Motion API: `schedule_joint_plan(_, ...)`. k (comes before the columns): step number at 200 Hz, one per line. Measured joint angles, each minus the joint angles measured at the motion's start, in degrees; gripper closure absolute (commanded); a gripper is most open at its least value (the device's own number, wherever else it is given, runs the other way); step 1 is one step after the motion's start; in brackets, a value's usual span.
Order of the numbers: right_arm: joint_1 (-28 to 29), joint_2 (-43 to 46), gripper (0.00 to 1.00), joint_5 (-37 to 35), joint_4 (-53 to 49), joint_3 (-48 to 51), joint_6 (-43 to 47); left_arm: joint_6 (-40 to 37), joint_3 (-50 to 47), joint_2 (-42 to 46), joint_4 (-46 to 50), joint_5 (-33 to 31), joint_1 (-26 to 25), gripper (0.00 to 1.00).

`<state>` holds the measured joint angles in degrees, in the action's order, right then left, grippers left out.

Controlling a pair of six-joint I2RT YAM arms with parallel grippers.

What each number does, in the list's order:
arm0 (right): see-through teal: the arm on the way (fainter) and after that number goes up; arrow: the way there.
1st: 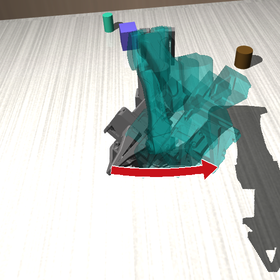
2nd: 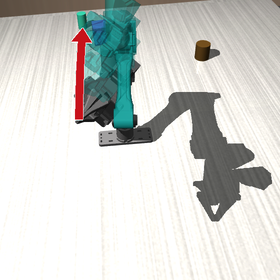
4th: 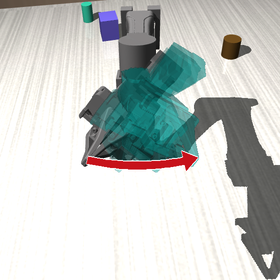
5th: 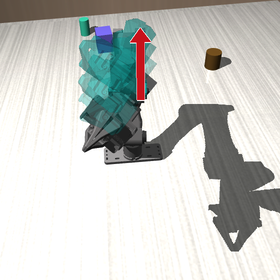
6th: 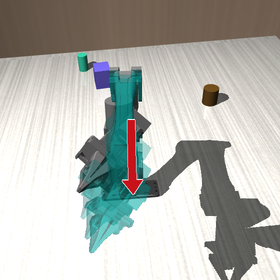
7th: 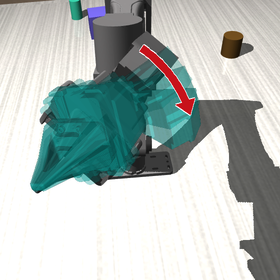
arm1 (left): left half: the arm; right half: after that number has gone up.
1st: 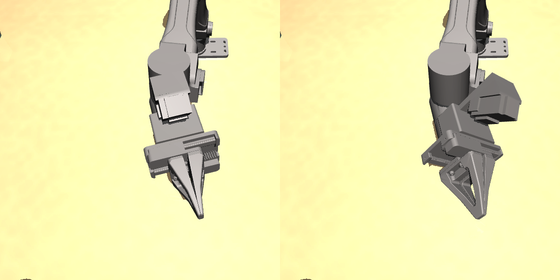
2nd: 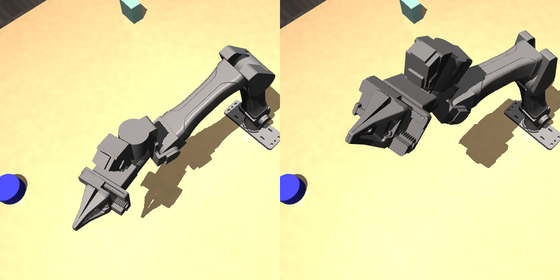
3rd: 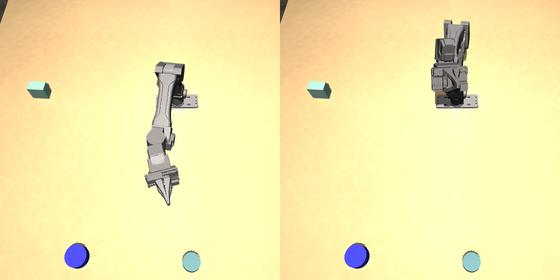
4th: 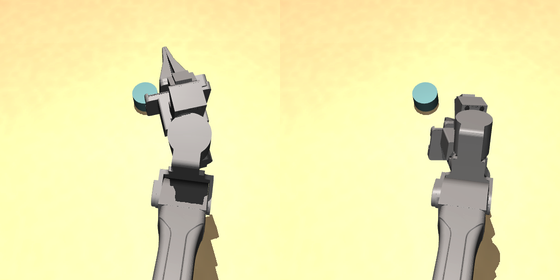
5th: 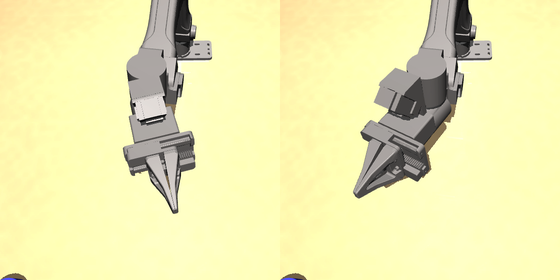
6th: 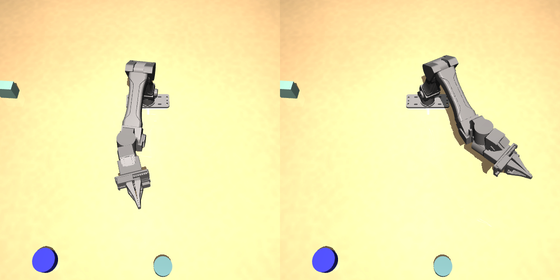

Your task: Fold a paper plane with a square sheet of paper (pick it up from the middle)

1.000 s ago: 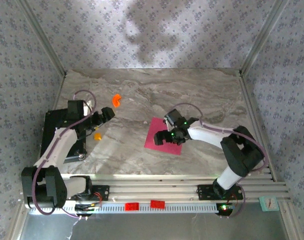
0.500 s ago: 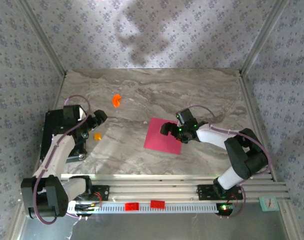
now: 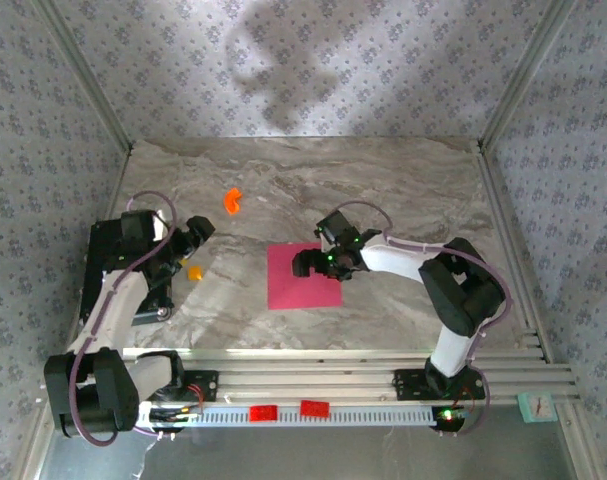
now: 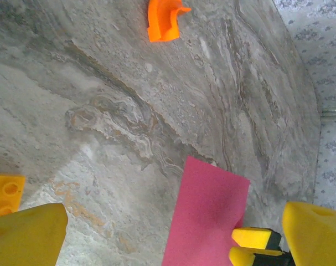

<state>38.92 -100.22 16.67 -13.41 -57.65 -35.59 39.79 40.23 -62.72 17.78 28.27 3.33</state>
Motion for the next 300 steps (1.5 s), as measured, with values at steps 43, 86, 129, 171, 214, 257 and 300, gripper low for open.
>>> schedule_joint_plan(43,-1.0,5.7,0.04,0.3,4.2,3.8,-5.7,-0.3,2.4,-3.2,1.7,-0.7,-8.1,0.01)
schedule_joint_plan(86,-10.0,21.8,0.03,-1.3,6.8,13.3,-11.0,-0.7,10.8,-11.6,5.2,-5.5,-21.6,0.03)
schedule_joint_plan(129,-20.9,30.8,0.02,-1.6,0.3,18.1,-11.3,0.9,22.5,-25.3,12.7,-12.9,-35.1,0.02)
schedule_joint_plan(171,-25.8,34.8,0.01,-1.7,-5.8,19.6,-10.0,3.4,35.5,-40.4,22.3,-18.7,-44.4,0.00)
schedule_joint_plan(214,-27.6,36.7,0.01,-1.4,-7.6,22.5,-10.0,3.4,47.9,-52.2,33.1,-24.8,-49.5,0.00)
schedule_joint_plan(257,-28.5,36.9,0.01,-1.2,-8.9,22.8,-9.9,2.9,51.5,-56.0,38.3,-27.6,-50.6,0.00)
schedule_joint_plan(300,-28.9,37.0,0.01,-1.0,-9.2,22.8,-9.9,2.7,52.4,-57.7,39.0,-27.5,-50.6,0.00)
